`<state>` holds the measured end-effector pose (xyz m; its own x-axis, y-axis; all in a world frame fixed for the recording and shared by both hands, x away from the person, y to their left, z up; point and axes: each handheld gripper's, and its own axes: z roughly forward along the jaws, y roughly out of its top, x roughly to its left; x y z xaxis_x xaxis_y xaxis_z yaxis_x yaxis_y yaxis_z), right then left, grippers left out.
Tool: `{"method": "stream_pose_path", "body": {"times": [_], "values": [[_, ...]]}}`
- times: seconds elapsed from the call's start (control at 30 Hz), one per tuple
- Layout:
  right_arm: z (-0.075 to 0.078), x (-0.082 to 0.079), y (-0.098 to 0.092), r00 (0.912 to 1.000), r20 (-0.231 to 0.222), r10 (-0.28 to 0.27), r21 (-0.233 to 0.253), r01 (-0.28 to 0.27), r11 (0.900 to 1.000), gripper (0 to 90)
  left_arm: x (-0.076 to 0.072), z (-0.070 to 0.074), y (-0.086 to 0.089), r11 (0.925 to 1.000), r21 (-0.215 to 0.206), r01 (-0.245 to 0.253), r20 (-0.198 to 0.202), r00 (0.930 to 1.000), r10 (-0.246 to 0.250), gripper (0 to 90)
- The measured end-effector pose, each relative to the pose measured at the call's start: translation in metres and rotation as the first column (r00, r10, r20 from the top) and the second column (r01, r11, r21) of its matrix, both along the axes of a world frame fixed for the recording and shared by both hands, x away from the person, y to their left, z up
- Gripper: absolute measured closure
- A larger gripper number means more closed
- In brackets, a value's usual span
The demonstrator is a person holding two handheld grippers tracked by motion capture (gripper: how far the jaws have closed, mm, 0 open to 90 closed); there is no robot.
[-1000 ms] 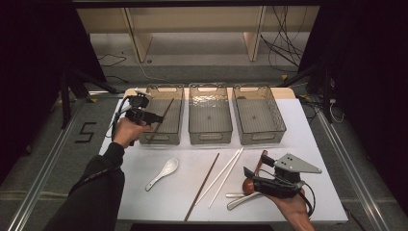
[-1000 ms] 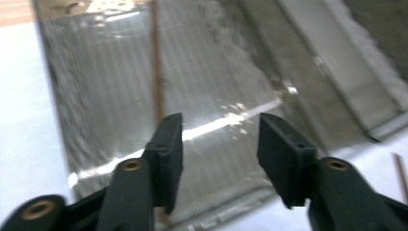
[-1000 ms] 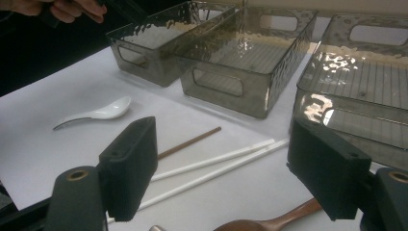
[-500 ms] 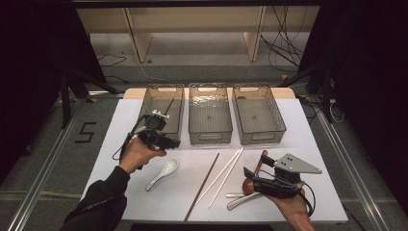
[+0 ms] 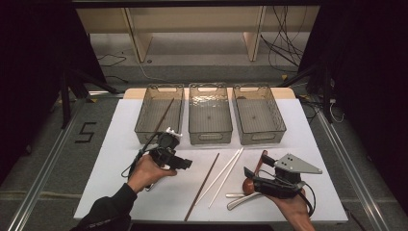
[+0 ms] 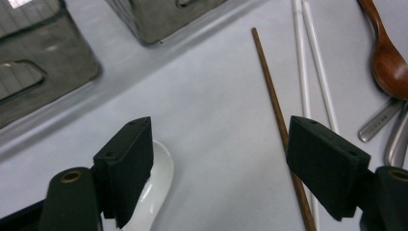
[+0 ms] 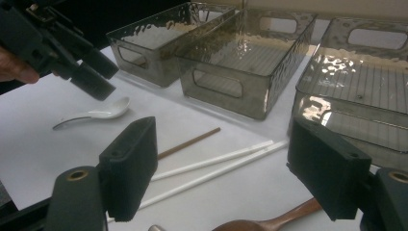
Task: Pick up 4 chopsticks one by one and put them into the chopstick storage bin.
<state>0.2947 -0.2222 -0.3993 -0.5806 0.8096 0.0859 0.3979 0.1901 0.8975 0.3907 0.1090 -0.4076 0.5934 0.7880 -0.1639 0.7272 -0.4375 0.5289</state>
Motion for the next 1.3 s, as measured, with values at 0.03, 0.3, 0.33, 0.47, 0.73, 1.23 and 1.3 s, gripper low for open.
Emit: {"method": "stream_pose_path", "body": {"times": [0.03,0.3,0.33,0.47,0.73,1.23,1.3], "values": [[0.0,0.0,0.0,1.0,-0.001,0.0,0.0,0.0,1.0,26.8,-0.002,-0.001,-0.001,1.0,0.0,0.005,-0.004,1.0,-0.005,23.8],[0.0,0.0,0.0,1.0,-0.005,-0.002,0.002,0.002,1.0,26.8,-0.015,-0.015,-0.017,0.9983,0.027,0.051,-0.036,0.9981,-0.05,22.0],[0.0,0.0,0.0,1.0,-0.005,-0.003,0.002,0.003,1.0,26.8,-0.016,-0.016,-0.018,0.9979,0.032,0.057,-0.042,0.9976,-0.056,22.1],[0.0,0.001,-0.001,1.0,-0.005,-0.004,0.003,0.004,1.0,26.8,-0.021,-0.022,-0.028,0.996,0.046,0.077,-0.057,0.9957,-0.074,22.7],[0.0,0.0,0.0,1.0,-0.007,-0.002,0.004,0.002,1.0,26.8,-0.025,-0.035,-0.039,0.9893,0.078,0.123,-0.09,0.9891,-0.116,30.0],[0.0,0.001,0.0,1.0,-0.006,-0.002,0.0,0.002,1.0,26.8,-0.032,-0.046,-0.061,0.9738,0.132,0.185,-0.1,0.9798,-0.173,49.1],[0.0,0.0,0.0,1.0,-0.007,-0.003,-0.002,0.003,1.0,26.8,-0.032,-0.048,-0.063,0.9699,0.14,0.199,-0.108,0.9768,-0.185,52.4]]}}
